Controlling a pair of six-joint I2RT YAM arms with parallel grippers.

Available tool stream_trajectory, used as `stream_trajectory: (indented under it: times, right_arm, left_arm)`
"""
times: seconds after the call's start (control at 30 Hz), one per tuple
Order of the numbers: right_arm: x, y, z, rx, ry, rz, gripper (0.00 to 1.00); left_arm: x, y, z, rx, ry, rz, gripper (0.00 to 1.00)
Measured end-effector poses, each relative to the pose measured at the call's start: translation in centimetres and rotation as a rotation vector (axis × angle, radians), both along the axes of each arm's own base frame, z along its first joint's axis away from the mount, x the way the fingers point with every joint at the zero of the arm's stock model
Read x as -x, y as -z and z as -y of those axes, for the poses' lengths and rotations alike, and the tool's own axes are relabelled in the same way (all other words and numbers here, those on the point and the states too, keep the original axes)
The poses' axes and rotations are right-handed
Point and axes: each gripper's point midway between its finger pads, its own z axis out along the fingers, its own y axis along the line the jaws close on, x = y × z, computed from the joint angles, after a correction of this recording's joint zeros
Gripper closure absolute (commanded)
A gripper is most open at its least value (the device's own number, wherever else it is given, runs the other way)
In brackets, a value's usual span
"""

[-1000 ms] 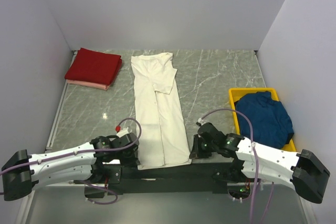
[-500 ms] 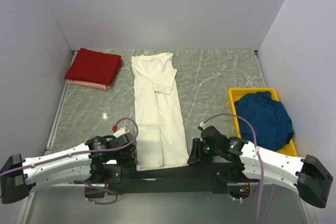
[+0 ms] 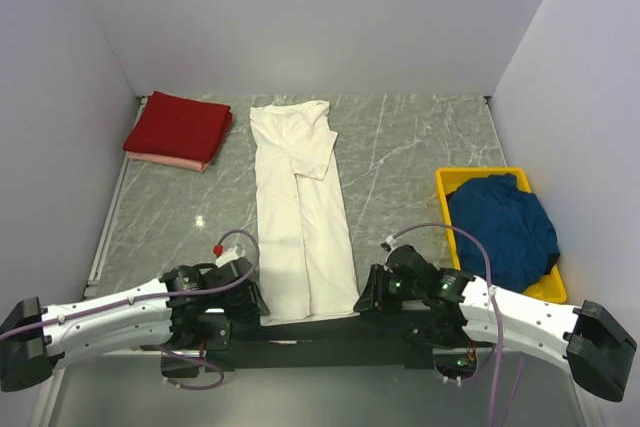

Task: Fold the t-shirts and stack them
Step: Fold the tshirt

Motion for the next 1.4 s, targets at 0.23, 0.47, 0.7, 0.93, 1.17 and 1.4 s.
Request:
stream_trajectory:
  times: [0.23,0.47,0.7,0.93,1.17,1.4]
  right_arm:
    - [0.2,0.2,-0.2,-0.011,0.0,-0.019,0.73]
    - [0.4,0.2,-0.5,-0.02,-0.01,-0.032,0.86]
    - [0.3,0.0,-0.4,-0.028,-0.011,-0.024,0.94]
    - [0.0,-1.2,-0.3,-0.008,-0.048,0.003,1.0]
    - [-2.1,-6.9,-1.8,-0.038,-0.095,0.121,1.0]
    - [-5.7,-9.4,-2.2,0.012,-0.064,0.168,1.0]
  left_arm:
    - [0.0,-0.1,-0.5,-0.046,-0.007,-0.007,0.59]
    - [0.2,0.2,-0.5,-0.091,0.007,-0.023,0.66]
    - [0.9,0.3,0.2,-0.083,0.044,-0.027,0.82]
    - [0.4,-0.9,0.4,-0.087,0.057,0.005,0.99]
    - [-1.9,-5.7,2.0,-0.023,0.064,0.128,1.0]
    - [-8.4,-8.7,2.0,-0.001,-0.035,0.267,1.0]
